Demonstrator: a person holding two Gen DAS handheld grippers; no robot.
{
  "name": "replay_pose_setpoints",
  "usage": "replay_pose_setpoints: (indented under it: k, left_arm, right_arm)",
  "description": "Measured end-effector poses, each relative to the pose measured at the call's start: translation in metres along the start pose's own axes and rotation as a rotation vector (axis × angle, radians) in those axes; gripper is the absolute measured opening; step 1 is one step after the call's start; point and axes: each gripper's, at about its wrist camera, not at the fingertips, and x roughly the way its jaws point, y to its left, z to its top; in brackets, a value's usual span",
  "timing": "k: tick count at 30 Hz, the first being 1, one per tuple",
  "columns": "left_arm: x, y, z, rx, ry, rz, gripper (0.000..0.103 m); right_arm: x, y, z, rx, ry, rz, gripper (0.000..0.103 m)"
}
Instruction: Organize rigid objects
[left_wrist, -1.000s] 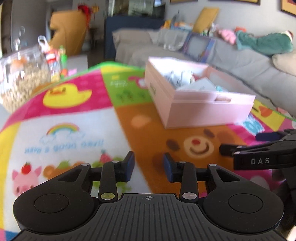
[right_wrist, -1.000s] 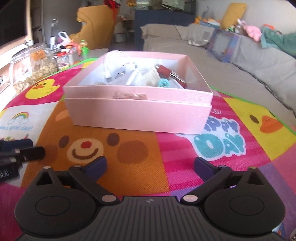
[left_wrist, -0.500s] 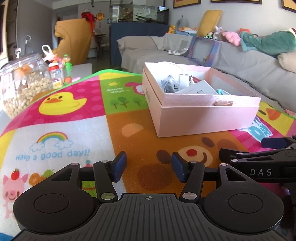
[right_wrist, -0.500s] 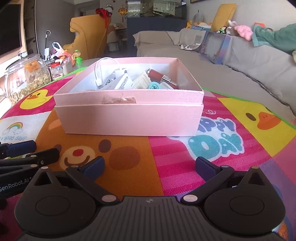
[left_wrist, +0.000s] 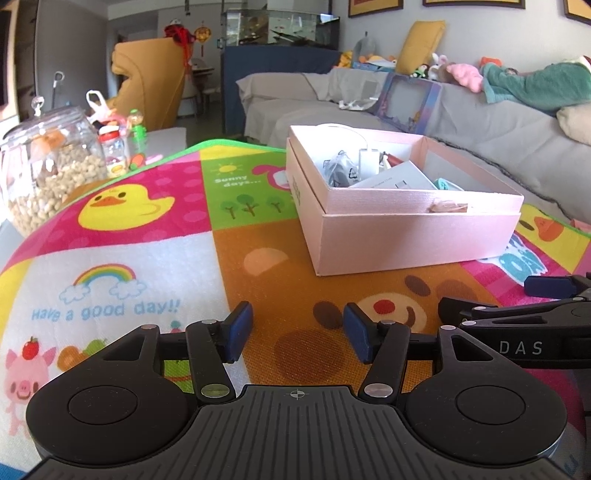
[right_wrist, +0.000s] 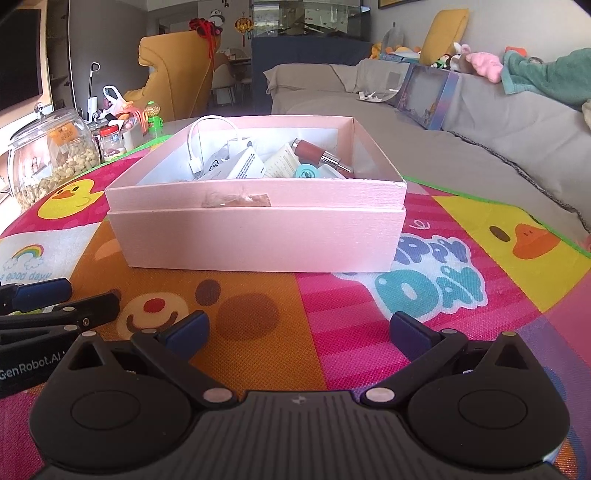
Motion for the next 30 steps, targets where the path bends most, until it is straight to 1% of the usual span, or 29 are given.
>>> replay_pose_setpoints:
  k: [4, 30]
  left_arm:
    - [-0.001, -0.0005, -0.0009, 0.011, 0.0, 0.008, 0.06]
    - [-0.0011, 0.0008, -0.0006, 0.008, 0.001, 0.005, 0.061]
  right_arm:
    - [-0.0001, -0.0001, -0.0002, 0.0, 0.0, 0.0, 0.103]
    - [0.0002, 0.0003, 0.0001, -0.001, 0.0, -0.001, 0.103]
